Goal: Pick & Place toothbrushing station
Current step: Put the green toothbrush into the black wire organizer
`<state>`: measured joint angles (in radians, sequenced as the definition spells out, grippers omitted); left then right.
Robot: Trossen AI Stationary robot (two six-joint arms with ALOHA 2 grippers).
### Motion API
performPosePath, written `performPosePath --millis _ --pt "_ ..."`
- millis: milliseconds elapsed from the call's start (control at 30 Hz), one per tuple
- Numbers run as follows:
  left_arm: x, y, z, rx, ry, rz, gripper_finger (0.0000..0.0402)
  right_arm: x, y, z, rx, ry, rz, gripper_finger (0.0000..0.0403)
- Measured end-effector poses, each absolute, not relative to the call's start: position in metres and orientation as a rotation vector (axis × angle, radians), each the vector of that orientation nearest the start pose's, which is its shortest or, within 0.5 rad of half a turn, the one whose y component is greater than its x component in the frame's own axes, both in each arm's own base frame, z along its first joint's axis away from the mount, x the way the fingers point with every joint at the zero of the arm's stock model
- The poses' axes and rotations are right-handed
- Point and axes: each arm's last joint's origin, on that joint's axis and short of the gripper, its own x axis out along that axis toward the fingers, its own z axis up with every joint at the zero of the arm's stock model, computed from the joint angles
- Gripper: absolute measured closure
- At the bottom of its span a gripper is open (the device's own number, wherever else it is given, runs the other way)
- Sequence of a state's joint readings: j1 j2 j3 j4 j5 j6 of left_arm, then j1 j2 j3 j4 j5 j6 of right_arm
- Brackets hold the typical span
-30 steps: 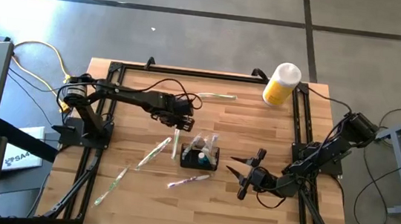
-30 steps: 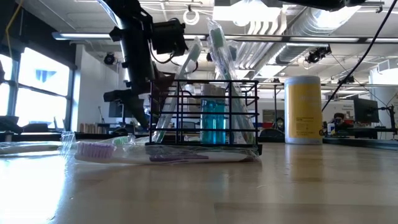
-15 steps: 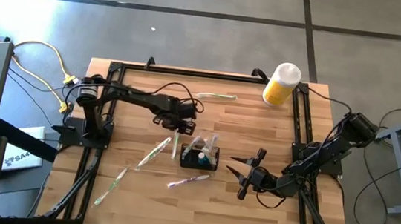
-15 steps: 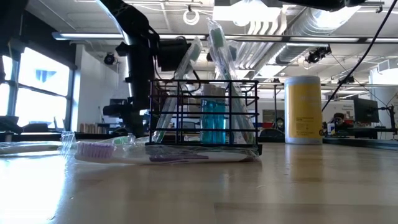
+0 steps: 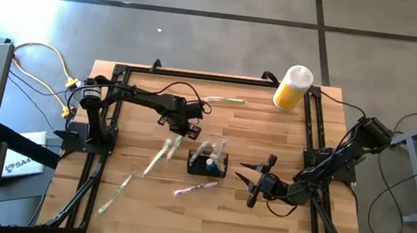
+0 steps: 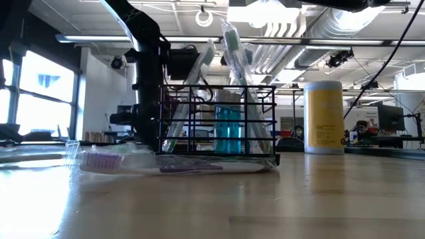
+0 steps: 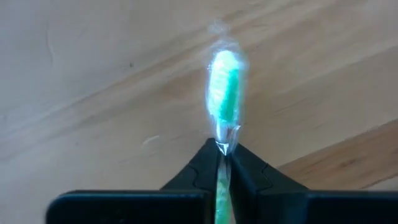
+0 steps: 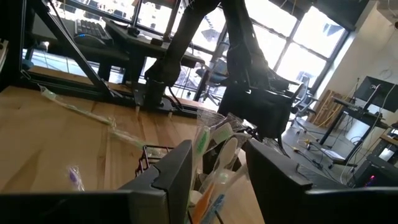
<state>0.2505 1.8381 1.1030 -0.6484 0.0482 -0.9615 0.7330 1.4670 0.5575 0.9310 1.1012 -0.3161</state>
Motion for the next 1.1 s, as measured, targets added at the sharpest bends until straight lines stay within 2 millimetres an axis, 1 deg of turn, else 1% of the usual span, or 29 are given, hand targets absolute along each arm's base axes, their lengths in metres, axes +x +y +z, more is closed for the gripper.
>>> performPosePath --millis 33,167,233,333,400,467,567,667,767,867,933,1000,1100 --pt "0.319 0.082 0.143 -0.988 1.2 0.813 0.0392 0.219 0.162 0.211 -0.295 0.045 -0.367 0.0259" --pt "0.318 0.089 0.143 -0.961 1.209 0.793 0.0388 0.219 0.162 0.211 -0.295 0.045 -0.367 0.0259" --pt "0.318 0.093 0.145 -0.956 1.219 0.778 0.0393 0.219 0.162 0.211 -0.295 0.045 -0.367 0.0259" --pt "0.321 0.098 0.153 -0.928 1.234 0.752 0.0397 0.219 0.162 0.211 -0.295 0.045 -0.367 0.0259" --pt "0.327 0.1 0.16 -0.876 1.216 0.757 0.0398 0.219 0.162 0.211 -0.295 0.045 -0.367 0.0259" --pt "0.334 0.105 0.172 -0.831 1.18 0.755 0.0399 0.219 0.162 0.211 -0.295 0.045 -0.367 0.0259" --pt "0.342 0.108 0.196 -0.775 1.177 0.734 0.0399 0.219 0.162 0.211 -0.295 0.045 -0.367 0.0259" --pt "0.345 0.109 0.223 -0.718 1.201 0.771 0.04 0.219 0.163 0.211 -0.295 0.045 -0.365 0.0259" --pt "0.346 0.112 0.255 -0.662 1.192 0.829 0.04 0.217 0.165 0.211 -0.295 0.044 -0.359 0.0259" --pt "0.345 0.112 0.293 -0.594 1.163 0.887 0.0401 0.214 0.167 0.211 -0.295 0.047 -0.376 0.0259" --pt "0.345 0.106 0.316 -0.549 1.132 0.898 0.0401 0.212 0.169 0.211 -0.294 0.05 -0.392 0.0259" --pt "0.348 0.096 0.34 -0.504 1.081 0.841 0.0401 0.21 0.17 0.211 -0.294 0.052 -0.404 0.0259" --pt "0.346 0.075 0.377 -0.457 0.971 0.74 0.0401 0.208 0.172 0.211 -0.294 0.054 -0.413 0.0259"
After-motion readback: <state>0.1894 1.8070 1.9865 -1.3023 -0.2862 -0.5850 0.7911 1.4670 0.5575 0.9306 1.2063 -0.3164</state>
